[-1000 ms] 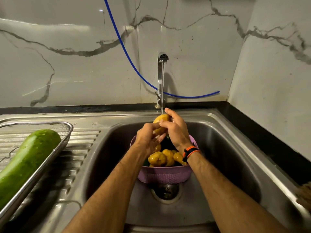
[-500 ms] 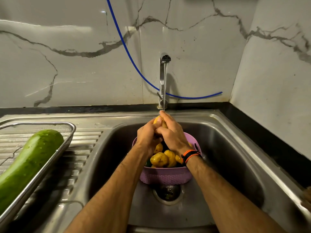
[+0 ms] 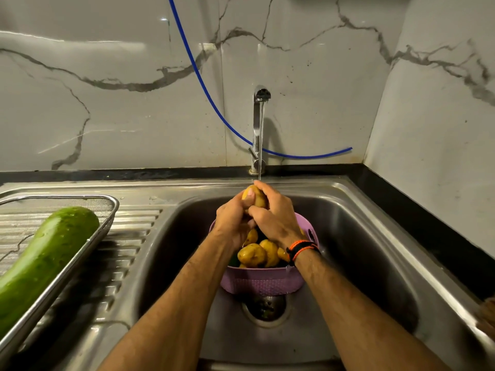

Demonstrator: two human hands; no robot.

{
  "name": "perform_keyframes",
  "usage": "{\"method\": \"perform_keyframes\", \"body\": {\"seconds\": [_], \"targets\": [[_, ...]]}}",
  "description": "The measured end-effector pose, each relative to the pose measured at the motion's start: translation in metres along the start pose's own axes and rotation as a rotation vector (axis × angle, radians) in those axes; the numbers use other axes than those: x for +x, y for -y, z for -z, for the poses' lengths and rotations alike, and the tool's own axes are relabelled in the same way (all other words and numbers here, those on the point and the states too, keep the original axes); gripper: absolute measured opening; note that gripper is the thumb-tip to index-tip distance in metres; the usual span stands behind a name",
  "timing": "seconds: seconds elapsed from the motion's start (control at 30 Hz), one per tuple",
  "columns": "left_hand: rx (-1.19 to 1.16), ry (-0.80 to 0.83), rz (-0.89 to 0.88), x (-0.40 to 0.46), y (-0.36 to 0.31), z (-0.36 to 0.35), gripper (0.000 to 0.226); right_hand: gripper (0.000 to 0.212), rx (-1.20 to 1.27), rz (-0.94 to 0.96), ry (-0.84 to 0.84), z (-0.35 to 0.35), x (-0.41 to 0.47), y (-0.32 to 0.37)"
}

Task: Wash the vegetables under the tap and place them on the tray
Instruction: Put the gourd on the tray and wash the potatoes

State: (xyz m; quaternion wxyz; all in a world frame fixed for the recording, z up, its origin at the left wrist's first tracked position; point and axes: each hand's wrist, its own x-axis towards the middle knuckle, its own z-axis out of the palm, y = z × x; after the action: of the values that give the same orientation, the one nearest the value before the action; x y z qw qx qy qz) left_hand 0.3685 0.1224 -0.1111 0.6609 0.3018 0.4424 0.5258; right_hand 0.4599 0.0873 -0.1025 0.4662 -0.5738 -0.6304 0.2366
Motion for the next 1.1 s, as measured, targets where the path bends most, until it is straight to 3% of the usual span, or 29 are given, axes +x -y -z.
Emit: {"method": "perform_keyframes", "body": {"seconds": [0.1, 0.17, 0.4, 0.57, 0.77, 0.83, 0.97, 1.1], "targets": [[-0.025, -0.056, -0.064, -0.001, 0.001, -0.004, 0.01, 0.062, -0.01, 0.047, -0.067, 0.0, -0.002, -0.002], [-0.014, -0.048, -0.066, -0.001, 0.002, -0.004, 0.015, 0.046, -0.019, 0.072, -0.107, 0.0, -0.002, -0.004], [-0.054, -0.026, -0.105, -0.002, 0.002, -0.002, 0.025, 0.039, -0.056, 0.145, -0.18, -0.002, 0.002, -0.01], [-0.055, 0.012, -0.112, -0.001, 0.004, -0.002, 0.036, 0.065, -0.194, 0.142, -0.03, 0.0, 0.002, -0.013], [-0.109, 0.033, -0.094, 0.002, 0.002, 0.004, 0.044, 0.068, -0.201, 0.136, -0.033, 0.0, 0.003, -0.012], [-0.096, 0.065, -0.084, -0.001, 0.001, 0.001, 0.041, 0.075, -0.22, 0.127, 0.001, 0.001, 0.004, -0.012], [-0.095, 0.041, -0.094, 0.003, 0.002, 0.003, 0.039, 0.062, -0.22, 0.164, -0.083, 0.003, 0.002, -0.015], [-0.077, 0.112, -0.062, 0.004, 0.002, 0.004, 0.032, 0.068, -0.238, 0.156, -0.064, 0.002, 0.002, -0.012]]}}
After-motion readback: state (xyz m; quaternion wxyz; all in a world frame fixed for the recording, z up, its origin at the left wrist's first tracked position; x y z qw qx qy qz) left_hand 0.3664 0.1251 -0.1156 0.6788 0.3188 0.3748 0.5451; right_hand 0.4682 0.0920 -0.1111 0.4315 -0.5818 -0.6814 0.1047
